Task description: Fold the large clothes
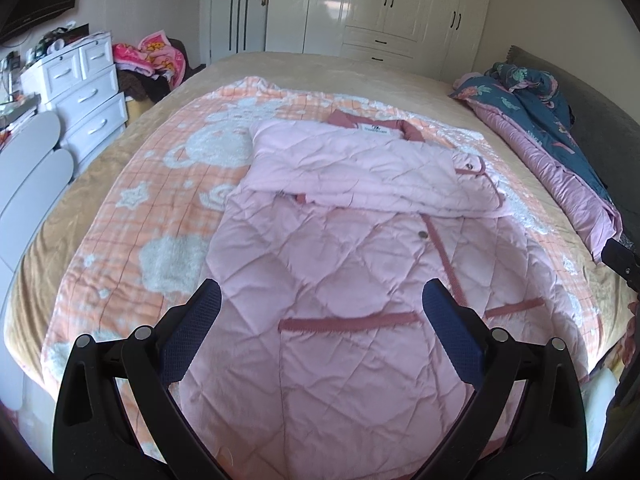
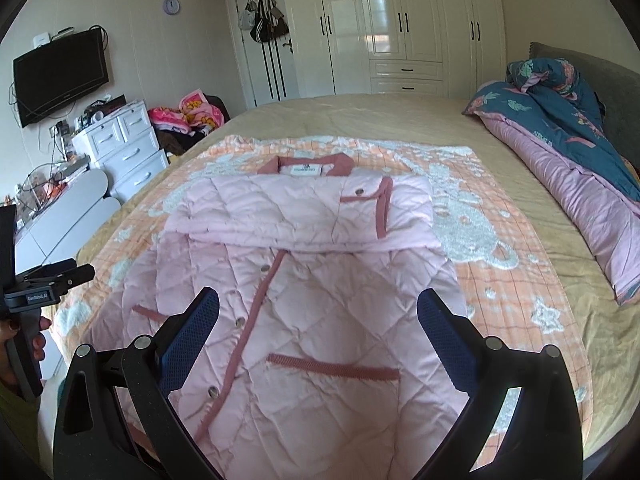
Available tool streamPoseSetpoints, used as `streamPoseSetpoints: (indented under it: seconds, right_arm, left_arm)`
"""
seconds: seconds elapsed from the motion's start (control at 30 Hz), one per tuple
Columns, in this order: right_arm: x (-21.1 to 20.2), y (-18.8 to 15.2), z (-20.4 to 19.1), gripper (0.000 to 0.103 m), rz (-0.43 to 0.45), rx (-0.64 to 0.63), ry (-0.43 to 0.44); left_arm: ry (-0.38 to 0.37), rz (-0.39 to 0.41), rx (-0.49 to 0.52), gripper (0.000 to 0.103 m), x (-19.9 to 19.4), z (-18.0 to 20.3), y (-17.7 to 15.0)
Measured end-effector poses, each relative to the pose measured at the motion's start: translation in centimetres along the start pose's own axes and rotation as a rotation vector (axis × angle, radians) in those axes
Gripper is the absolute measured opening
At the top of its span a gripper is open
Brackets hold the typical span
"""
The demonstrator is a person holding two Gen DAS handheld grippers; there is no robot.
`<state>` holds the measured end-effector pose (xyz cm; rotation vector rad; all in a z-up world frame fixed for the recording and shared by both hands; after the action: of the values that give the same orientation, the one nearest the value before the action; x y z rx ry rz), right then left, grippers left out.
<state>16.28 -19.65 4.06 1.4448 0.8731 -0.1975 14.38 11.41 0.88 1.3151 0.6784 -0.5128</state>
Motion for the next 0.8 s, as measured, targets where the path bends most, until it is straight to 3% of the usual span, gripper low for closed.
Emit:
streamPoseSetpoints:
  seconds: [0.43,0.8]
  right_arm:
    - [1.3,-5.4,2.5,0.099,-0.095,0.024,-0.037]
    - [1.6,-8.0,4.2,0.099,-0.135,0.043,-0.058]
  left_arm:
    - [0.056,-0.07,-0.038,0.095,1.1,-3.2,-4.9]
    - [0.107,-0.128,-0.094,0.095,1.7,-7.0,-8.1]
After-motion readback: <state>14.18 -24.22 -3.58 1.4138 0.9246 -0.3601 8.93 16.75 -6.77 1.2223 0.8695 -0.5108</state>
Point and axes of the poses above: each gripper's, at about its wrist camera, not at the fingertips, and x roughly the way its jaws point, z to its right, y to its top, the point moved 4 cm from there along x, roughly the way its jaws point
